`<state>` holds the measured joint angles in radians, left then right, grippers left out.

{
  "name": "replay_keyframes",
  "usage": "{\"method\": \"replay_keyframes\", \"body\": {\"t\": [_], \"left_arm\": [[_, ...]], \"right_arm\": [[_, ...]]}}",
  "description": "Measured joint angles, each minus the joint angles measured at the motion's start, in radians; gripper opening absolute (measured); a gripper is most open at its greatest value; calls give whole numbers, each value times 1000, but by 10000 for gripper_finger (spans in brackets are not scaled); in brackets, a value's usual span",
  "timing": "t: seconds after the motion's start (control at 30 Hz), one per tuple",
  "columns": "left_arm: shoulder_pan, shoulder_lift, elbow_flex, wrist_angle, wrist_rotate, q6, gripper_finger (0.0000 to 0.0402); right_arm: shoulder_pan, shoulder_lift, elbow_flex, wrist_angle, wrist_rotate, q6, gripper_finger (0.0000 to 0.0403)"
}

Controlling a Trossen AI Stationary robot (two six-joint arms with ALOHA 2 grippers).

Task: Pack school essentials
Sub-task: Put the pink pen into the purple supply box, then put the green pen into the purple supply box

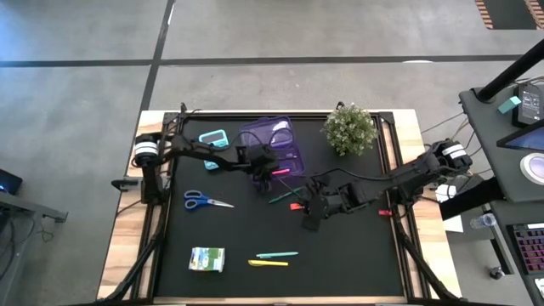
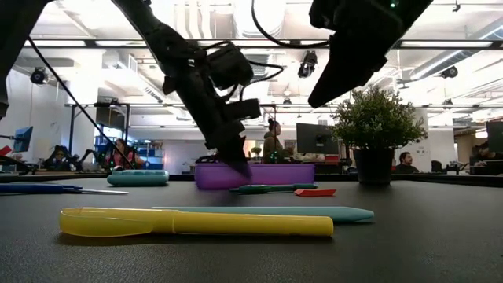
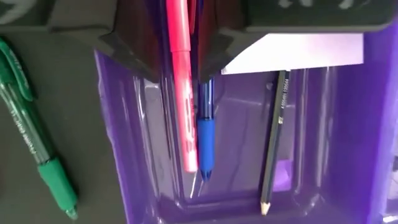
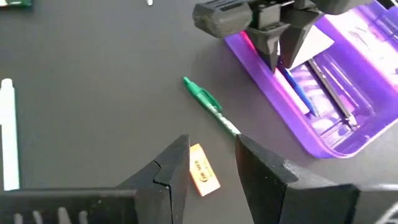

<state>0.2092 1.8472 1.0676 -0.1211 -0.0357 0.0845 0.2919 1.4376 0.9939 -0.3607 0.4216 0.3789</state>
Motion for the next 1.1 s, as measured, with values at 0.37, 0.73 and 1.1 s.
{"method": "replay_keyframes", "body": {"t": [0.37,0.73,1.1], "left_arm": [[-1,-151,48,-142,0,-126,150],[-47,-438,11,-322,3,-419,151],[-103,-643,11,-317,3,-499,151]], "right_arm": [[-42,1,-11,11,-10,-168,121],[-128,2,-79,133,-28,-127,121],[-179,178,-75,267,-152,-288,121]]}}
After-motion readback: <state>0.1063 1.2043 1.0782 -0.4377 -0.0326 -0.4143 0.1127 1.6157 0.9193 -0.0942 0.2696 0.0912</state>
